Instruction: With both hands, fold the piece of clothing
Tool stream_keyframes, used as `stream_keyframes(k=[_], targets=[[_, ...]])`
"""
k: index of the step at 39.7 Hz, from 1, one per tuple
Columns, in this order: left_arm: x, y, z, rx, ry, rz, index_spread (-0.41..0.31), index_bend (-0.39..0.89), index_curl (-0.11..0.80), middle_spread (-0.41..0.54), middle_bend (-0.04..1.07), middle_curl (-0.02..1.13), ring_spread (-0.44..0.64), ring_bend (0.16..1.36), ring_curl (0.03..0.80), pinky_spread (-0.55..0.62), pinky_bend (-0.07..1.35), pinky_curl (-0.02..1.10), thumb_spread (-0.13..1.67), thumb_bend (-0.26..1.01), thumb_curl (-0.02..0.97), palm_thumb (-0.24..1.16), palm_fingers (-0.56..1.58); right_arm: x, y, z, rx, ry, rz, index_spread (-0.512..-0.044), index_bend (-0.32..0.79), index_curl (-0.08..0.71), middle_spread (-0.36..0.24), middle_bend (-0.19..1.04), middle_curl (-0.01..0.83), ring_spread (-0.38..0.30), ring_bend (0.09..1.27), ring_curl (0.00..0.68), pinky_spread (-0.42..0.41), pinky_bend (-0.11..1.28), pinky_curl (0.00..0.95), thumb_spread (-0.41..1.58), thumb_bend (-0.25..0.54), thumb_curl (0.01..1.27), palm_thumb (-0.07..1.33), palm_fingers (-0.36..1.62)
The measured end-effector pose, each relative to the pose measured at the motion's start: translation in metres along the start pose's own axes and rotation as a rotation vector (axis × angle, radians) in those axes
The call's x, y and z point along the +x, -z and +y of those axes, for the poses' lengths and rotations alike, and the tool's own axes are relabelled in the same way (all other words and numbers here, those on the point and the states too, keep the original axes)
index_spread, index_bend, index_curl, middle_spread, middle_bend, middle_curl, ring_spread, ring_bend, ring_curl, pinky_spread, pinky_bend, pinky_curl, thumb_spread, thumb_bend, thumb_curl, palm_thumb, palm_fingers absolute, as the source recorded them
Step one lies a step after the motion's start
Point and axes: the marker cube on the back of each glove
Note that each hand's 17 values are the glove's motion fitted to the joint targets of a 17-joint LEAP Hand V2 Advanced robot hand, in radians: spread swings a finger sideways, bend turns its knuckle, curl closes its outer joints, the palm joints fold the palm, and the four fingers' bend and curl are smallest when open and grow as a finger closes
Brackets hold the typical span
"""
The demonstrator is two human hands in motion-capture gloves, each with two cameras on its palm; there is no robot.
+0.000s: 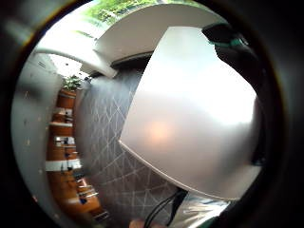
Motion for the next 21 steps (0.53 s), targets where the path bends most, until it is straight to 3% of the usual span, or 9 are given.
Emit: stream_keyframes(k=[3, 7, 14, 21], targets=[[0.004, 0.007, -0.002, 0.022, 0.004, 0.028, -0.160, 0.30, 0.480, -0.034, 0.18, 0.35, 0.02, 0.38, 0.348, 0.27, 0.14, 0.29, 1.35, -0.01, 0.321, 0.39, 0.59, 0.033, 0.011, -0.018, 0.066, -0.138, 0.104, -0.212, 0.02, 0.238, -0.091, 0.29, 0.474, -0.171, 0.72, 0.467, -0.238, 0.75, 0.479, 0.78, -0.012, 0.60, 0.92, 0.99], [0.018, 0.014, -0.005, 0.020, -0.017, -0.004, -0.160, 0.31, 0.485, -0.043, 0.18, 0.35, 0.01, 0.38, 0.346, 0.26, 0.14, 0.27, 1.34, -0.01, 0.323, 0.39, 0.64, 0.074, 0.019, -0.037, 0.077, -0.150, 0.182, -0.207, 0.06, 0.224, -0.061, 0.29, 0.470, -0.150, 0.67, 0.451, -0.194, 0.70, 0.458, 0.91, -0.017, 0.57, 0.89, 0.97], [0.051, 0.033, 0.004, 0.016, -0.072, -0.050, -0.163, 0.32, 0.487, -0.047, 0.17, 0.36, 0.01, 0.38, 0.353, 0.26, 0.14, 0.27, 1.34, -0.01, 0.326, 0.39, 0.63, 0.107, 0.052, -0.020, 0.136, -0.162, 0.221, -0.203, 0.08, 0.212, -0.039, 0.28, 0.463, -0.132, 0.62, 0.425, -0.140, 0.64, 0.419, 1.05, -0.015, 0.54, 0.87, 0.98], [0.063, 0.037, 0.006, 0.024, -0.090, -0.071, -0.165, 0.33, 0.488, -0.049, 0.16, 0.35, 0.00, 0.38, 0.355, 0.26, 0.15, 0.26, 1.33, -0.01, 0.328, 0.38, 0.63, 0.132, 0.059, -0.015, 0.129, -0.216, 0.236, -0.201, 0.08, 0.207, -0.030, 0.27, 0.458, -0.124, 0.59, 0.415, -0.113, 0.59, 0.397, 1.12, -0.013, 0.52, 0.87, 0.99]])
